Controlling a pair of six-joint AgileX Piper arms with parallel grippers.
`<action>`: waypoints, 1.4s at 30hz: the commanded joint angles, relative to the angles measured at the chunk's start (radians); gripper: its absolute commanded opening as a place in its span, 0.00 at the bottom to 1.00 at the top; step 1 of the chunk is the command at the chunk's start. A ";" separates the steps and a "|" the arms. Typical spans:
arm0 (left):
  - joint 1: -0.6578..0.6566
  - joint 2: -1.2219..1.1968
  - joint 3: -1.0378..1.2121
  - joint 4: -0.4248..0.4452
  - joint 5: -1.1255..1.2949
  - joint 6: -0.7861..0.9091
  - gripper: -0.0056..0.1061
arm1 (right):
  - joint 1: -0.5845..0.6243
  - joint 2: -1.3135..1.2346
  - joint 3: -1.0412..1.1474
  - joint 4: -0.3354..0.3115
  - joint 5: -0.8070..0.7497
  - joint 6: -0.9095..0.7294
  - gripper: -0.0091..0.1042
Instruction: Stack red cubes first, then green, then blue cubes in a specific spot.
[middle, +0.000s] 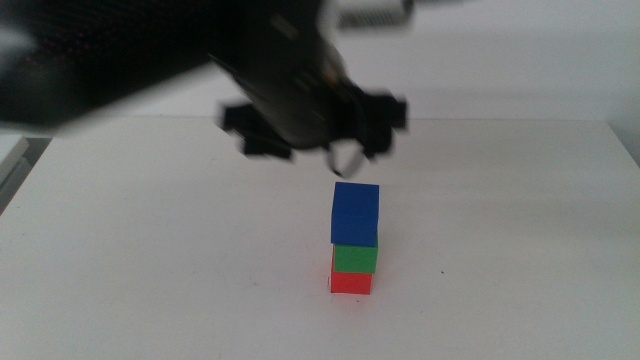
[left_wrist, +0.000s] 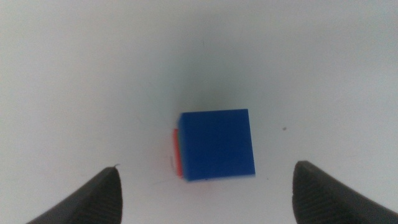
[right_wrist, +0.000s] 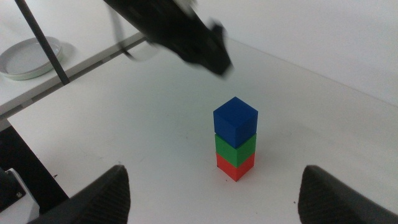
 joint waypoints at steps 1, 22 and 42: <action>-0.004 -0.116 -0.005 0.033 0.068 0.011 0.89 | 0.001 -0.003 0.003 -0.008 -0.007 -0.005 0.85; 0.359 -0.906 0.454 0.055 -0.141 0.438 0.89 | 0.001 -0.003 0.003 -0.008 -0.008 -0.005 0.85; 0.776 -1.157 0.610 -0.294 -0.139 0.714 0.89 | 0.001 -0.003 0.003 -0.004 -0.008 -0.005 0.85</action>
